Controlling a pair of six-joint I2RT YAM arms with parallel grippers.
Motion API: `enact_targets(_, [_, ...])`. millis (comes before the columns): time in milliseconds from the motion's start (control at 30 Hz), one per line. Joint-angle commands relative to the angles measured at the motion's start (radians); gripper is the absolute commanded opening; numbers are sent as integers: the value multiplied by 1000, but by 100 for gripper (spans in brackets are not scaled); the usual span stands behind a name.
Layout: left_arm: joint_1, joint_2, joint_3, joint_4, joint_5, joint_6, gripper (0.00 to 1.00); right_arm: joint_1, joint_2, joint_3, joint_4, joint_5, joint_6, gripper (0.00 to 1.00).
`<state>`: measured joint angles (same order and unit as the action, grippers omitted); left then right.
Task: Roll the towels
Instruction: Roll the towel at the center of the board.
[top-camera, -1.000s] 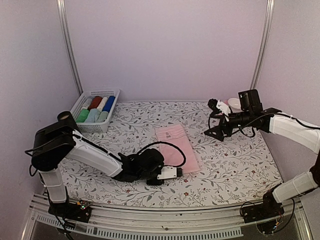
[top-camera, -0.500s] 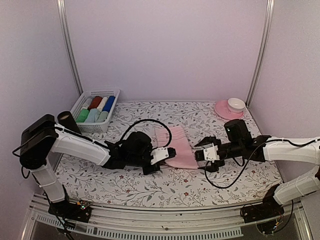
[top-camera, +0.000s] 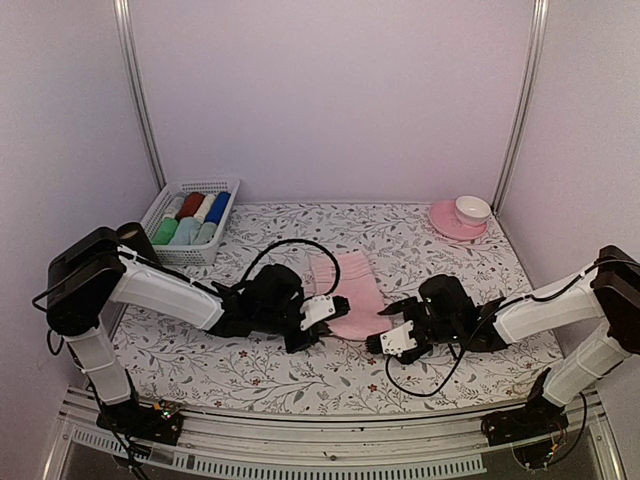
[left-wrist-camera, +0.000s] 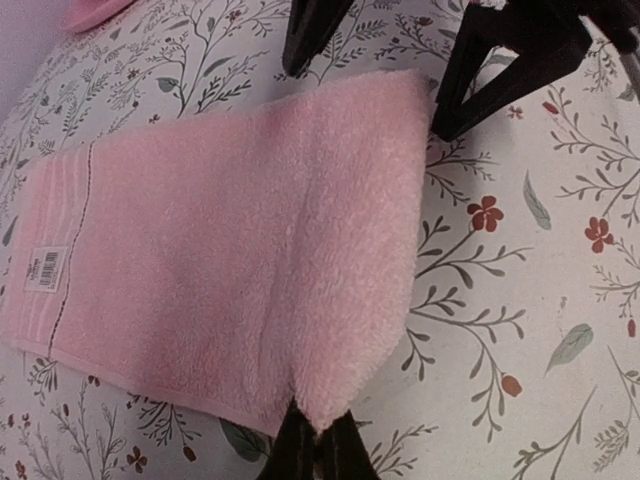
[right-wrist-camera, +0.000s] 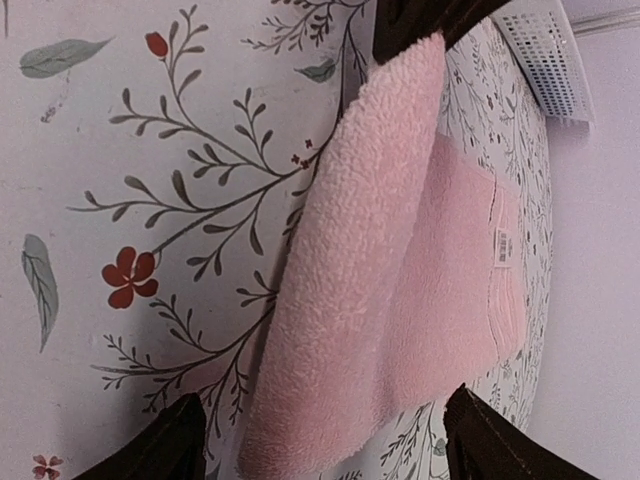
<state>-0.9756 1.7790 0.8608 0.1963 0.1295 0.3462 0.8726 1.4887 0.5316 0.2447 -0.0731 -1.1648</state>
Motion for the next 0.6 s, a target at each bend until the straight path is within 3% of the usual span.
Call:
enact_targets(0, [20, 19, 3, 12, 32, -16, 0, 24, 43, -41, 148, 135, -10, 78])
enact_targets(167, [24, 20, 5, 9, 38, -20, 2, 54, 59, -65, 187, 165, -27, 62])
enact_targets(267, [26, 19, 4, 9, 41, -22, 3, 66, 53, -71, 220, 185, -36, 47])
enact_targets(367, [27, 18, 6, 8, 43, -22, 4, 69, 33, -75, 219, 180, -25, 27])
enact_targets(433, [28, 15, 5, 7, 46, -23, 5, 70, 23, -82, 213, 173, -25, 8])
enact_targets(500, [28, 12, 5, -1, 49, -21, 13, 71, 13, -75, 197, 163, -23, 3])
enact_targets(567, [27, 1, 8, -23, 56, -11, 39, 70, 5, -53, 147, 143, -12, 3])
